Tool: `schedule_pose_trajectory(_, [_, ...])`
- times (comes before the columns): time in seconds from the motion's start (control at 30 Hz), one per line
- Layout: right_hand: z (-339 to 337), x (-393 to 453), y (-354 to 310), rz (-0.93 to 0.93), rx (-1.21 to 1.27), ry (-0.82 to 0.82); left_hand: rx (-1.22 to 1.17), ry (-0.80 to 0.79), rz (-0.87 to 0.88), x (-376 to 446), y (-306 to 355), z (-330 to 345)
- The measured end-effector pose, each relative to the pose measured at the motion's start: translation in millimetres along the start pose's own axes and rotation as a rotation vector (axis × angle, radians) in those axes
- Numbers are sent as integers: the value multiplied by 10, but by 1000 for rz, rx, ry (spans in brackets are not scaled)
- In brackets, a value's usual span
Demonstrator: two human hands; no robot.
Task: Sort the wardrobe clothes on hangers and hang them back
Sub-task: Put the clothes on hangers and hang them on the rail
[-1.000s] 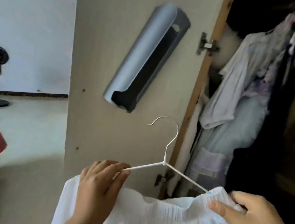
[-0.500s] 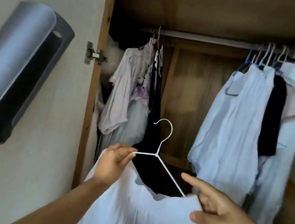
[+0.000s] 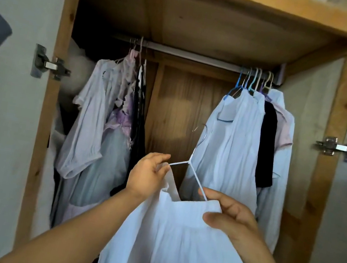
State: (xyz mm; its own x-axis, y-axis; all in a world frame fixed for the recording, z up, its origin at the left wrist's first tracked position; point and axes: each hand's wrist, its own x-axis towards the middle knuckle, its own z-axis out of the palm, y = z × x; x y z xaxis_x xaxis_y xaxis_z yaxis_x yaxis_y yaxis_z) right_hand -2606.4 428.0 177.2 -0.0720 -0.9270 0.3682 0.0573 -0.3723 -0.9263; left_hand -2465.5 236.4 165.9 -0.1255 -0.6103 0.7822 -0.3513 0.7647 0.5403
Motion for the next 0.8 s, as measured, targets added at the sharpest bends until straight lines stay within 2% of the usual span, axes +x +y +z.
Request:
schedule_pose_trajectory(0.3, [202, 1122, -56, -37, -156, 71, 98, 139, 84, 749, -350, -135])
schedule_pose_trajectory(0.37, [232, 1377, -113, -84, -144, 58, 127, 185, 98, 973, -440, -180])
schedule_pose_trajectory(0.6, [221, 2157, -439, -268, -121, -5, 171, 184, 106, 1499, -746, -88])
schedule_pose_trajectory(0.8, [349, 2938, -539, -338, -139, -4, 118, 403, 251, 1825, -688, -297])
